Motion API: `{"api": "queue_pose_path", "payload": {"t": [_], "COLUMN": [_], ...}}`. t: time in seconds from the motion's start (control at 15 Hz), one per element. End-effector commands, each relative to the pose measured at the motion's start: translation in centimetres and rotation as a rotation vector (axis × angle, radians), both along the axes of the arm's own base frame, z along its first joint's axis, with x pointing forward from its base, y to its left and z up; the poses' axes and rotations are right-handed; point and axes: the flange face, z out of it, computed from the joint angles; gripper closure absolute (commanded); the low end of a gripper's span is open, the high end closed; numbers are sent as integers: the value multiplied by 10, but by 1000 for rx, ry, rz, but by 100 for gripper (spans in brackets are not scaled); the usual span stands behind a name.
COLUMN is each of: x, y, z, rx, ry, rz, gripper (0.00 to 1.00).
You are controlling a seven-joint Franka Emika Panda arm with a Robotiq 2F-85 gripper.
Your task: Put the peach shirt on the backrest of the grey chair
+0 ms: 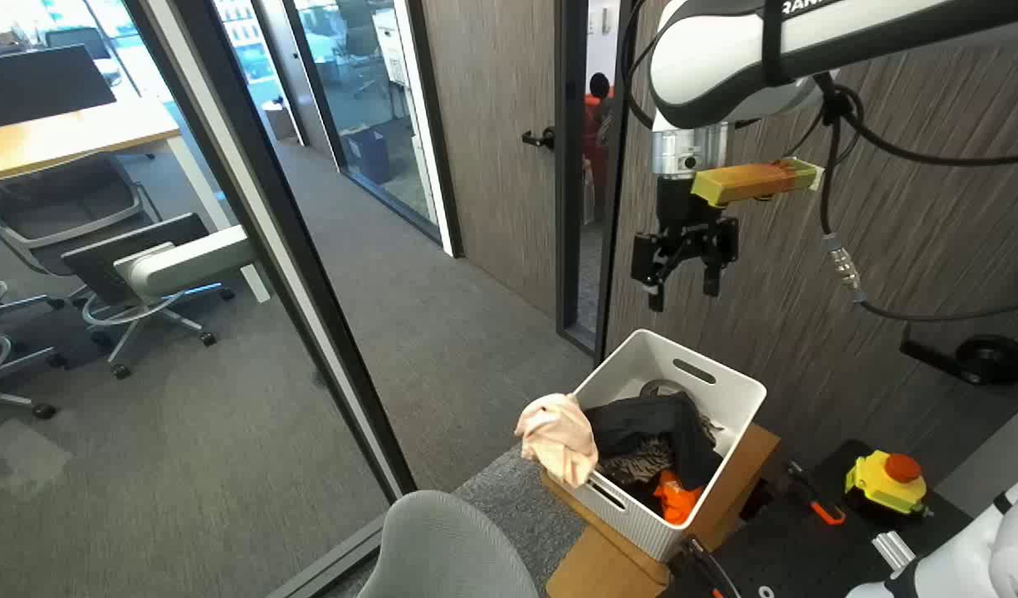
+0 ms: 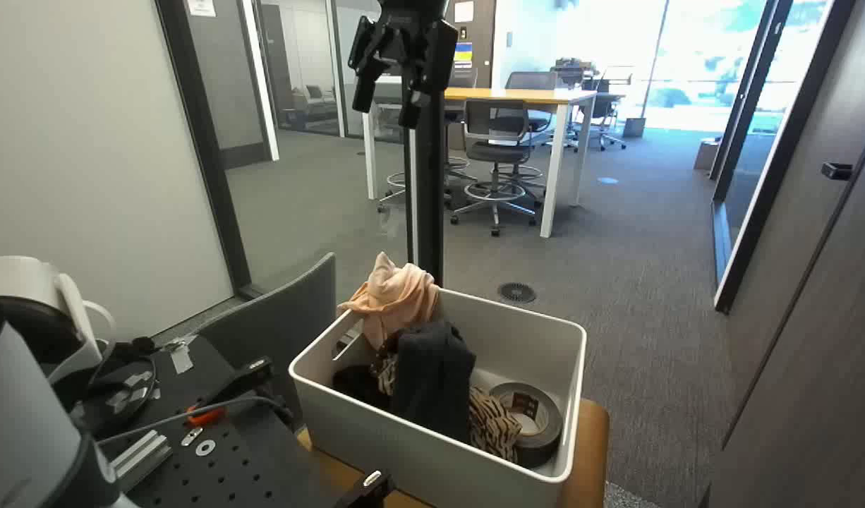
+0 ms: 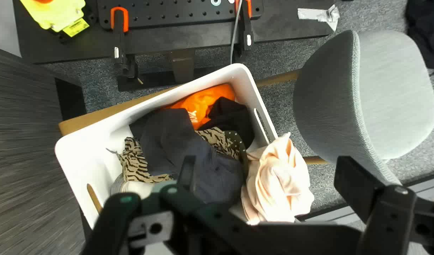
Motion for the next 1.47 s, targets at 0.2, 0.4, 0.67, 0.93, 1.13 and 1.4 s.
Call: {"api": "queue_pose_path", "payload": {"t": [0.2, 0.4, 0.67, 0.93, 1.13, 1.4], "x": [2, 2, 5, 12, 17, 27], "y": [0, 0, 4, 15, 31, 59], "z": [5, 3, -25, -70, -112, -164], "rx": [0, -1, -12, -37, -76, -92], "ry": [-11, -13, -36, -125, -197, -240], "rz": [0, 0, 7, 50, 82, 184], "gripper": [0, 0, 0, 0, 0, 0]}}
